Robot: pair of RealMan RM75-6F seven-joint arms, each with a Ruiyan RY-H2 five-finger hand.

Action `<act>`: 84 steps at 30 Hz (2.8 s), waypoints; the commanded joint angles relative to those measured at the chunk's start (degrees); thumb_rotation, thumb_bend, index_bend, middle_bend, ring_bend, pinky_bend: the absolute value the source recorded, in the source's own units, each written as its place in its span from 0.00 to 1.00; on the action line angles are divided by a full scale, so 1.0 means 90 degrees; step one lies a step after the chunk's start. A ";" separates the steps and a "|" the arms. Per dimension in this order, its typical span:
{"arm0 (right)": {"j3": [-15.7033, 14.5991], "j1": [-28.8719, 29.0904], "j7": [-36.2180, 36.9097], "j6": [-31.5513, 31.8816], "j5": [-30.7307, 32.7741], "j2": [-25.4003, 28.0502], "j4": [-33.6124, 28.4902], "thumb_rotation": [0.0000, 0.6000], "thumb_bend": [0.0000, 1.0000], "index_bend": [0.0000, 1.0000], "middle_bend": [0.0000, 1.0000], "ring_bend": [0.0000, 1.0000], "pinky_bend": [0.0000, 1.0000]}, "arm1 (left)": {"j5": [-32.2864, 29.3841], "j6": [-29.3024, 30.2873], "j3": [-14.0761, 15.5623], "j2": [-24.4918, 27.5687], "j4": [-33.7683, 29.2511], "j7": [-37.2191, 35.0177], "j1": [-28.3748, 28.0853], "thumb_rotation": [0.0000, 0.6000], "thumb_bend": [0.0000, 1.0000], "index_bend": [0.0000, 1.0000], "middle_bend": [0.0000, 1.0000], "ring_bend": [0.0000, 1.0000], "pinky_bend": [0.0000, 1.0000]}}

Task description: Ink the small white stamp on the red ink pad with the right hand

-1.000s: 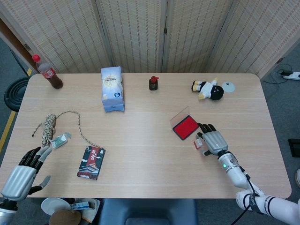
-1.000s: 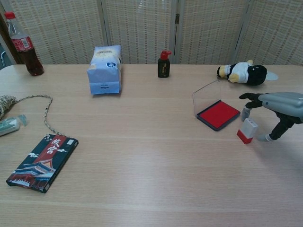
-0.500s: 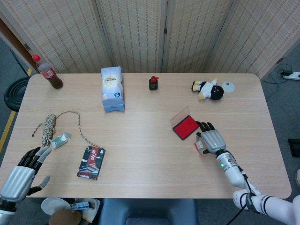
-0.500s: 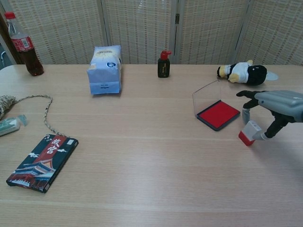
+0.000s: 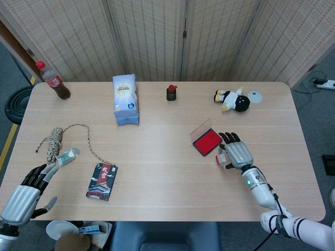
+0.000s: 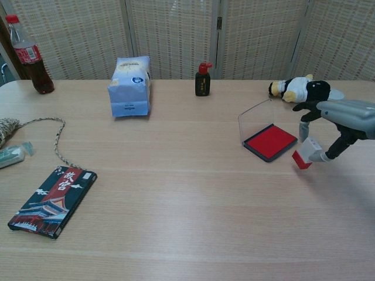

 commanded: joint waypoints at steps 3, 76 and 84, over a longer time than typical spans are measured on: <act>0.0205 0.0182 -0.0176 -0.0149 0.0327 0.0004 -0.0077 1.00 0.25 0.70 0.08 0.00 0.00 | 0.0005 0.0011 0.0008 0.0020 -0.0015 -0.0032 0.0004 1.00 0.34 0.00 0.00 0.00 0.10; 0.0708 0.1407 -0.1265 -0.0478 0.1895 -0.1345 0.1478 1.00 0.27 0.71 0.29 0.04 0.00 | 0.0073 0.0341 -0.0008 0.0360 0.0439 -0.1562 -0.0054 1.00 0.34 0.00 0.00 0.00 0.10; 0.0650 0.0972 -0.1191 0.0037 0.1720 -0.0314 -0.0059 1.00 0.27 0.71 0.29 0.04 0.00 | -0.0032 0.0130 -0.0035 0.0253 0.0309 -0.1100 -0.0096 1.00 0.34 0.00 0.00 0.00 0.10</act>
